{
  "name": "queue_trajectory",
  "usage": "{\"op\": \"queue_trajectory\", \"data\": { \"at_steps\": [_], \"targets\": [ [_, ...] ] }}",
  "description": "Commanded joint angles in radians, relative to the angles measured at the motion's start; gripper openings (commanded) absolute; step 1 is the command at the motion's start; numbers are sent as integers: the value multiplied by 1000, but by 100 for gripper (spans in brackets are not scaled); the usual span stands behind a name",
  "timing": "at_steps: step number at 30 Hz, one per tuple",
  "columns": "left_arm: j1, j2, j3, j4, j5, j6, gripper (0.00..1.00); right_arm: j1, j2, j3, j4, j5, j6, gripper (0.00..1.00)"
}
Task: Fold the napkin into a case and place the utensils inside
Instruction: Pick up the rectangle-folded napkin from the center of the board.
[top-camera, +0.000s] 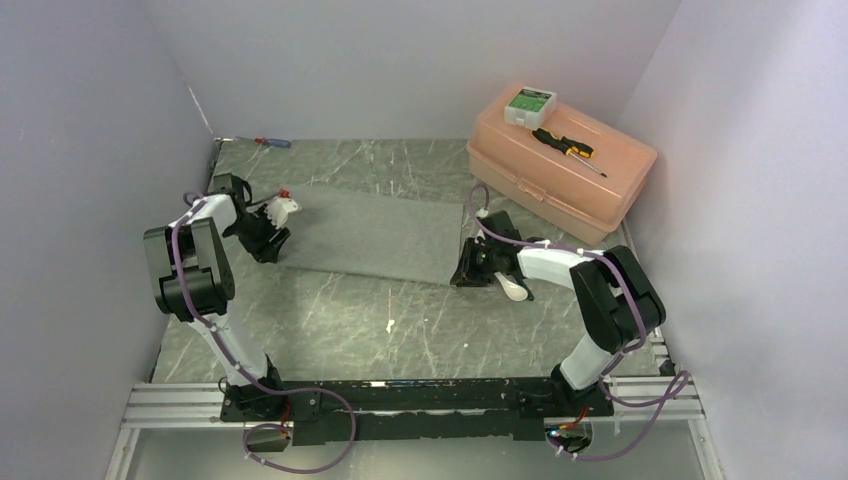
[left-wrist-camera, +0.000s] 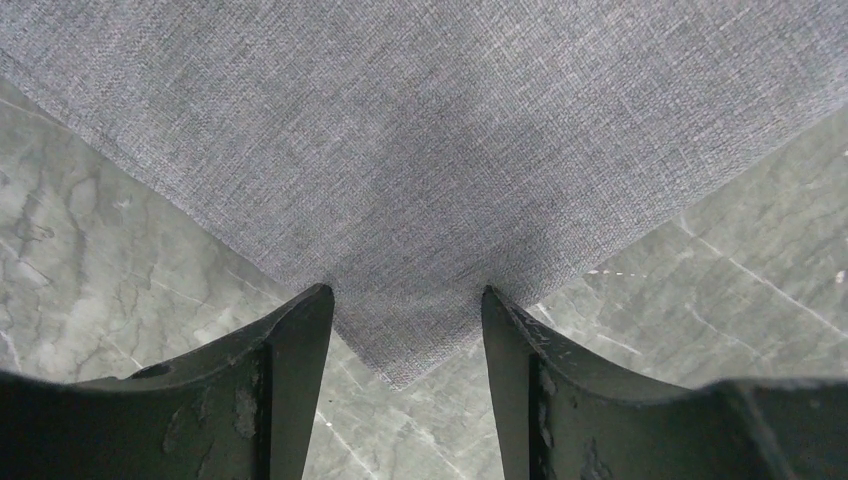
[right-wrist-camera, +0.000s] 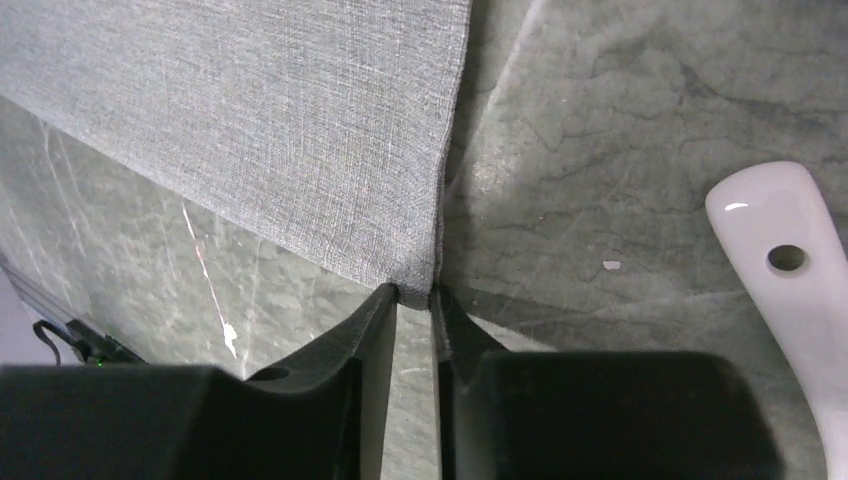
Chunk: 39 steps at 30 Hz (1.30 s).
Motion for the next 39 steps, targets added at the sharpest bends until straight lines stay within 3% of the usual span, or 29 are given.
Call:
{"op": "queue_trajectory", "data": {
  "at_steps": [1,7,22,25,30,39],
  "targets": [
    [23,17,91,-89,74,-64,62,0,25,-16,-11,44,20,19],
    [52,4,180,-148,127,-86,64,-19,18,5,-52,70,-14,0],
    [53,-1,49,-34,94,-51,60,-89,-72,48,-238,173,-193,0],
    [53,-11,24,-25,100,-46,60,-89,-69,62,-246,172,-193,26],
    [54,-22,49,-64,120,-51,59,-89,-103,70,-262,184,-160,50],
    [67,-34,188,-156,180,-86,55,-94,-98,-35,-106,29,-28,54]
  ]
}}
